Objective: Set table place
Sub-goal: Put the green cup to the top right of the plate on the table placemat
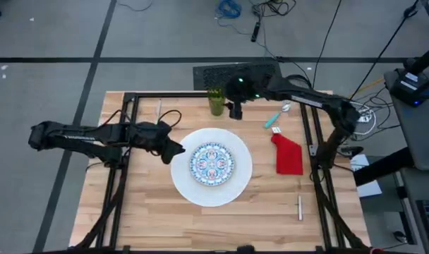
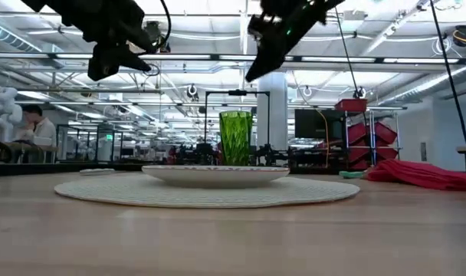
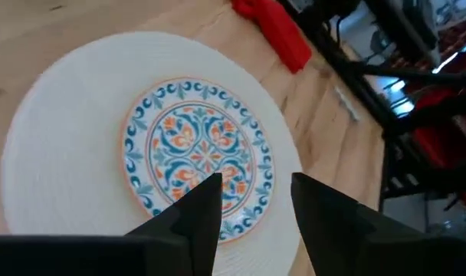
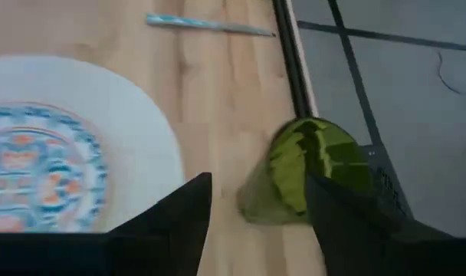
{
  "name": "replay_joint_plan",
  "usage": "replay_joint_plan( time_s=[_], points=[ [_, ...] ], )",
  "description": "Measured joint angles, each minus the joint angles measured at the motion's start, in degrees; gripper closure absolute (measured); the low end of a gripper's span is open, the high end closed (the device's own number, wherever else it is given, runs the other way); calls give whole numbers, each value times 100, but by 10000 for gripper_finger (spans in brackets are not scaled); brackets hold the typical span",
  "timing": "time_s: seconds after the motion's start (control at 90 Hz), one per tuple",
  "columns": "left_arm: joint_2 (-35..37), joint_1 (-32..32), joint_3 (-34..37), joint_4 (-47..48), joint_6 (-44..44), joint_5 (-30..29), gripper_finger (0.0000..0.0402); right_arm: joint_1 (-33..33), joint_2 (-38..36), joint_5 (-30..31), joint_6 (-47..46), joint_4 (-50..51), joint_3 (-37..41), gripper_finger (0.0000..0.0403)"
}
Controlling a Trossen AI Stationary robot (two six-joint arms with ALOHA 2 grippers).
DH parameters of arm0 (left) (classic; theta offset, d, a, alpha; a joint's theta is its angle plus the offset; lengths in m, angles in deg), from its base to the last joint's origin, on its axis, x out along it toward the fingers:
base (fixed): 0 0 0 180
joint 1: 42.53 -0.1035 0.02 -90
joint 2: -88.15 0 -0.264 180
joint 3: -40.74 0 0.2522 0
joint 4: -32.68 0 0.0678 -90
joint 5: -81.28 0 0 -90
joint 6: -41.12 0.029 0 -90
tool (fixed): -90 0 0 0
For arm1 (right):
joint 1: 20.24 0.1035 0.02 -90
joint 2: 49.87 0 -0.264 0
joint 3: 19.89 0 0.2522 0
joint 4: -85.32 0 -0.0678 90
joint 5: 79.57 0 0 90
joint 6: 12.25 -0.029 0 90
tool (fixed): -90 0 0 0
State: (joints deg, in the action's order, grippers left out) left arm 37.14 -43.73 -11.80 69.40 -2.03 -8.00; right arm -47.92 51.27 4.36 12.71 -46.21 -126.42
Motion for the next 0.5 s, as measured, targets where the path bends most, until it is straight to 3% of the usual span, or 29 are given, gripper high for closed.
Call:
replay_joint_plan(
  time_s=[0.133, 0.322, 0.5],
  points=[
    [0, -15, 0, 371, 22, 20, 260, -134, 781, 2, 42, 476, -974, 206],
    [0, -33, 0, 637, 14, 52, 260, -204, 1750, -54, 87, 2209, -2496, 206],
    [1, -33, 0, 650, 12, 54, 260, -173, 2167, -164, 190, 2753, -3052, 206]
  ],
)
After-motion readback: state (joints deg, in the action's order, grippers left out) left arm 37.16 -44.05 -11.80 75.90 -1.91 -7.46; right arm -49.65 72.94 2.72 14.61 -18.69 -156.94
